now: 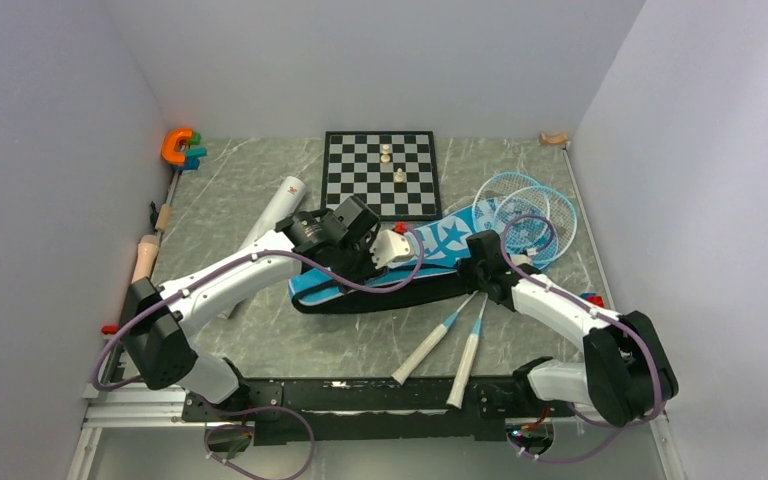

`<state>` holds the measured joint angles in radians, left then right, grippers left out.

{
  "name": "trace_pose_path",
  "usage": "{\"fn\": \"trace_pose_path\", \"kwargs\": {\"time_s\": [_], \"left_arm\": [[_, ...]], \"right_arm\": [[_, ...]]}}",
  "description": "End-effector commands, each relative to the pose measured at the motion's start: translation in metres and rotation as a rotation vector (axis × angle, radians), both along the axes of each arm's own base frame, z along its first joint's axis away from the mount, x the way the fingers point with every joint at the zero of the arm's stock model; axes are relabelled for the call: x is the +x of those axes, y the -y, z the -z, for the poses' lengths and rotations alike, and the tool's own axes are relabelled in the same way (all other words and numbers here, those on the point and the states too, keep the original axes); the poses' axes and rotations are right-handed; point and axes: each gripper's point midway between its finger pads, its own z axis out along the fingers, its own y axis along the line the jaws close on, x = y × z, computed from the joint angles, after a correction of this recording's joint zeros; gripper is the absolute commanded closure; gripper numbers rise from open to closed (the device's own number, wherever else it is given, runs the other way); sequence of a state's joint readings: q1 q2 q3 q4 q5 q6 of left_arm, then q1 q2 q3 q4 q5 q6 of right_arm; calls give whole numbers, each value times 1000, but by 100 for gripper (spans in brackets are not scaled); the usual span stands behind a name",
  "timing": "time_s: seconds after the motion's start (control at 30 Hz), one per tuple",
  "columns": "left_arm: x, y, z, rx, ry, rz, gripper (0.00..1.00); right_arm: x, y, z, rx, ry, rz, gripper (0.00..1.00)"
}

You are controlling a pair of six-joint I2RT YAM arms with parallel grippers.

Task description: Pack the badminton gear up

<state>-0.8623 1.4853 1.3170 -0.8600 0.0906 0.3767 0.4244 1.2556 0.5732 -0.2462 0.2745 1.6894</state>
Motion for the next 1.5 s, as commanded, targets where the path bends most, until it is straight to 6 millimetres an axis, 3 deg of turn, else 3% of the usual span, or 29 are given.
{"fn": "trace_pose_path", "kwargs": {"time_s": [0.0, 0.1, 0.13, 0.23, 0.37, 0.57, 0.83, 1.0, 1.17, 1.27, 1.37, 1.47], "left_arm": [[-8, -3, -13, 41, 13, 63, 47], [-2, 14, -33, 28, 75, 116, 28], [-1, 21, -40, 16, 93, 133, 10], [3, 43, -57, -30, 126, 175, 1], [6, 73, -52, -54, 146, 217, 1], [12, 107, -19, -7, 177, 236, 1], [33, 120, 1, 35, 266, 155, 1], [57, 110, 1, 92, 421, 76, 1], [48, 106, 12, 111, 379, 119, 18], [43, 98, 22, 141, 353, 126, 34], [43, 92, 23, 152, 359, 114, 61], [44, 90, 14, 143, 371, 94, 98]], "right_arm": [[23, 8, -45, -28, 165, 14, 100], [20, 7, -53, -33, 180, -16, 100], [20, 6, -56, -33, 186, -28, 100], [18, 3, -63, -36, 205, -61, 100], [21, -11, -68, -13, 239, -139, 99], [33, -38, -88, 14, 297, -291, 99], [29, -45, -100, 33, 300, -335, 96], [27, -58, -106, 65, 315, -410, 94], [24, -74, -113, 118, 331, -489, 93], [22, -75, -122, 119, 346, -506, 92], [20, -76, -129, 109, 349, -526, 89], [17, -75, -134, 102, 359, -537, 78]]}}
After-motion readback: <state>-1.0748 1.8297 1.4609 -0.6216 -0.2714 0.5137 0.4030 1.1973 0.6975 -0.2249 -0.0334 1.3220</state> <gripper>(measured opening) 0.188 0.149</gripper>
